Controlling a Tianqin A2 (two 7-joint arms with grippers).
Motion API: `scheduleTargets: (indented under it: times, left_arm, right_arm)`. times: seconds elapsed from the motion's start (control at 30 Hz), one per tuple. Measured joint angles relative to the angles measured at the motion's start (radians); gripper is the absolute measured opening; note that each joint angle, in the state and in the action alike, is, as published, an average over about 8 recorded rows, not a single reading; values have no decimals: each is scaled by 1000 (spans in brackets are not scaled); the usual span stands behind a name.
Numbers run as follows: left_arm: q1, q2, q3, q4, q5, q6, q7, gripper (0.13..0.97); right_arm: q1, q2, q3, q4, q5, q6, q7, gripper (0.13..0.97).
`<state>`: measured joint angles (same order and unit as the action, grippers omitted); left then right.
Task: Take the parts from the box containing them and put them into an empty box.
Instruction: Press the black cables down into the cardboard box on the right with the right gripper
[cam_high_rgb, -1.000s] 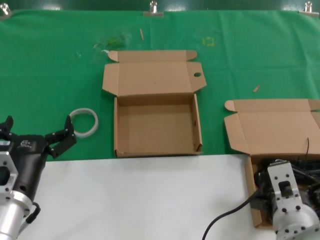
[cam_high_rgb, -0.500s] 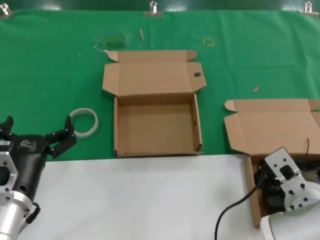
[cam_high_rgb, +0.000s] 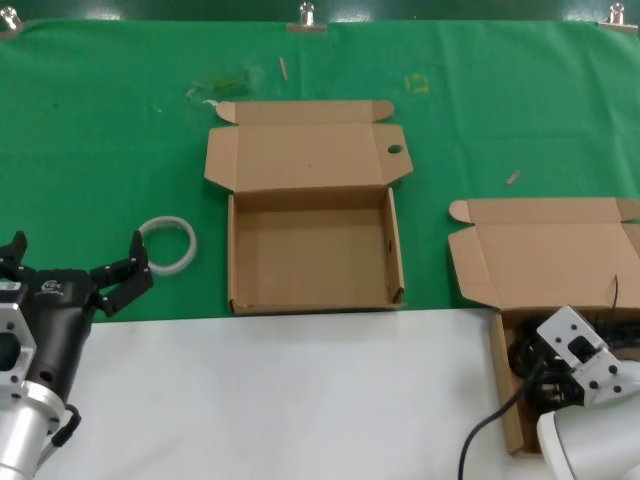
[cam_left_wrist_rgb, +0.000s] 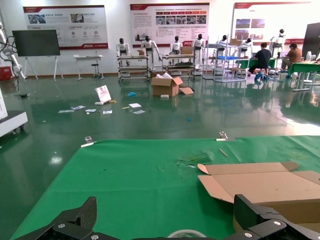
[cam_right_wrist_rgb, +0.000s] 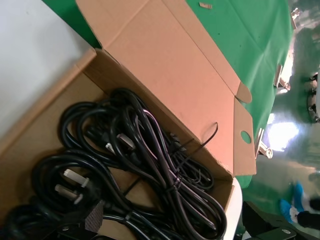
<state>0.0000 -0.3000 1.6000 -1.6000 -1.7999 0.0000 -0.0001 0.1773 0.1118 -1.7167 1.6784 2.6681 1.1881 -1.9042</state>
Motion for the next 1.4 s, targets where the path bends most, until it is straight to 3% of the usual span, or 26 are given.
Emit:
scheduleTargets:
  times: [0.83,1.13,1.4]
  left_arm:
    - [0,0,0,0,0,0,0,965]
    - [0,0,0,0,0,0,0,965]
    - [0,0,0,0,0,0,0,965]
  right_arm:
    - [27,0,87,-68,-18,-81,-130,931]
    - [32,0,90,-76,-31,-91,-148,831]
    - [36,0,90,-83,-40,-95,-158,664]
